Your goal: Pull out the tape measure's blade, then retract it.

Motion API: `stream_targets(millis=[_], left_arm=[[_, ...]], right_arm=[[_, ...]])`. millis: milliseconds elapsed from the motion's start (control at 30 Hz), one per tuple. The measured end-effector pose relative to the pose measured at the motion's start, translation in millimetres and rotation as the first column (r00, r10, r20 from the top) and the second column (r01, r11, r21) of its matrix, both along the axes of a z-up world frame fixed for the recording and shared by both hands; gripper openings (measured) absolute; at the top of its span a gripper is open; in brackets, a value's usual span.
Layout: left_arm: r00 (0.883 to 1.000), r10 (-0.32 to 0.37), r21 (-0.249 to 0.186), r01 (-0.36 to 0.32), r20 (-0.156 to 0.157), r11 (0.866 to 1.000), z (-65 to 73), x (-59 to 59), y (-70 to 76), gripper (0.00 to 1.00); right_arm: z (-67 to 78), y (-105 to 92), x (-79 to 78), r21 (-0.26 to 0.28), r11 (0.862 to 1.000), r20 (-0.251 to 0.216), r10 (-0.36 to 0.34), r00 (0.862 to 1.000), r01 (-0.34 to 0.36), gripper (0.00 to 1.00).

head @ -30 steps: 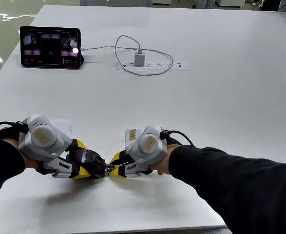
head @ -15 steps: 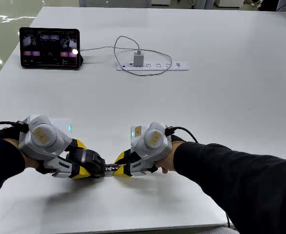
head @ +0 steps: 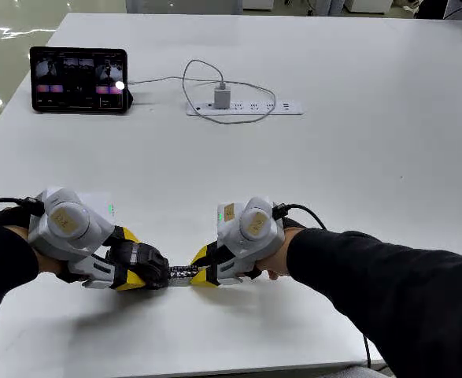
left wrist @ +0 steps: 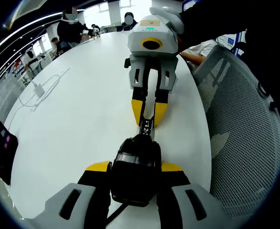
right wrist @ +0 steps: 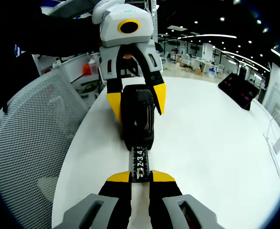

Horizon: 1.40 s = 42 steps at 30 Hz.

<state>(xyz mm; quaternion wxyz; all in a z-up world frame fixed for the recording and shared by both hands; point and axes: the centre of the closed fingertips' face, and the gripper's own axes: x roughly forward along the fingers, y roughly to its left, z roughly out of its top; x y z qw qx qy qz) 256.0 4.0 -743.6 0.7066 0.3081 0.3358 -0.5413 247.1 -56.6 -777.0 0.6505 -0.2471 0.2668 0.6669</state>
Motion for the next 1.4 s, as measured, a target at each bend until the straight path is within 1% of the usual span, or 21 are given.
stream_targets(millis=[467,633,867,967,1400], left_arm=[[1.0,0.008,-0.004,-0.008,0.0,1.0,-0.1,0.7,-0.2,0.32],[1.0,0.007,-0.003,-0.007,0.0,1.0,-0.1,0.7,-0.6,0.32],[1.0,0.006,-0.002,-0.006,0.0,1.0,-0.9,1.7,0.0,0.32],[1.0,0.007,-0.002,-0.007,0.0,1.0,-1.4,2.5,0.3,0.32],[1.0,0.006,-0.002,-0.006,0.003,1.0,0.9,0.5,-1.9,0.32]], right_arm=[[0.7,-16.5,1.3,-0.004,1.0,0.0,-0.016,1.0,0.016,0.1],[0.4,-21.5,1.6,-0.013,1.0,0.009,-0.007,1.0,0.007,0.1],[-0.3,-27.0,2.4,-0.012,1.0,-0.003,-0.019,1.0,0.019,0.1],[0.0,-30.2,2.5,-0.015,1.0,0.0,-0.018,1.0,0.018,0.1],[-0.1,-42.1,3.4,-0.023,0.999,0.003,-0.027,1.0,0.027,0.1]])
